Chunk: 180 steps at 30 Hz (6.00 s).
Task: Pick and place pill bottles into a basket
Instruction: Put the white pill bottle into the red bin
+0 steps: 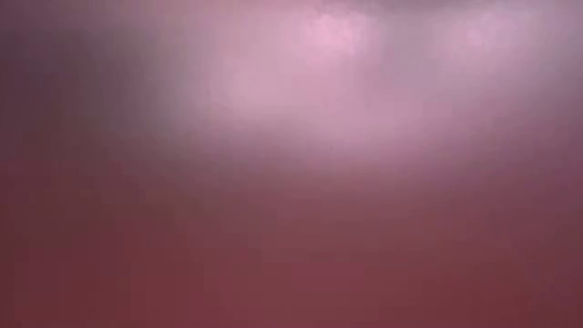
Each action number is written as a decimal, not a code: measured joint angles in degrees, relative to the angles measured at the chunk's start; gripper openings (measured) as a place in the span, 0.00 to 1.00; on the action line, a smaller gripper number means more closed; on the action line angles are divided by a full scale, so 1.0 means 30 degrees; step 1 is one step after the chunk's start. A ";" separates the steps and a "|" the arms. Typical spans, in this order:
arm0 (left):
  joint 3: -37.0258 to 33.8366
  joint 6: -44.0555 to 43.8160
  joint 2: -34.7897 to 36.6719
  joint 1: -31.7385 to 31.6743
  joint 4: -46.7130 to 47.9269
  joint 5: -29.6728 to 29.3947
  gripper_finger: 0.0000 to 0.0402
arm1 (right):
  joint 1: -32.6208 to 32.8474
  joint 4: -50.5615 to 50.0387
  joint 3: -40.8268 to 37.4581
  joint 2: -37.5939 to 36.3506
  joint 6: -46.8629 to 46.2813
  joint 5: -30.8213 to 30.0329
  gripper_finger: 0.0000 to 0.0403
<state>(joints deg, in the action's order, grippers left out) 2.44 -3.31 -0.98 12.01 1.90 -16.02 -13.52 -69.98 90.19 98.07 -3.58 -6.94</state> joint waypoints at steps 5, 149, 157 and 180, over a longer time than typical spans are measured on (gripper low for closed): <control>0.0000 0.0000 0.0001 0.0000 -0.0012 -0.0012 0.74 | -0.0948 0.0419 0.0000 0.0000 0.0578 0.1830 0.83; -0.0007 -0.1581 0.0001 0.0000 0.0112 0.0184 0.74 | 0.4971 -0.5840 0.9522 0.2461 -0.3944 0.2946 0.36; -0.0013 -0.2041 0.0001 0.0000 0.0143 0.0766 0.74 | 0.8247 -0.2966 0.9318 0.2461 -0.5804 0.2879 0.36; -0.0014 -0.2993 0.0001 0.0000 0.0411 0.2764 0.74 | 1.3545 0.1918 0.7614 0.8016 -0.9747 0.2547 0.36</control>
<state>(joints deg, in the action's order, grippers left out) 2.39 -12.29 -0.97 12.01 3.14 -7.73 27.11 -64.22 113.03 122.11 -32.82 0.70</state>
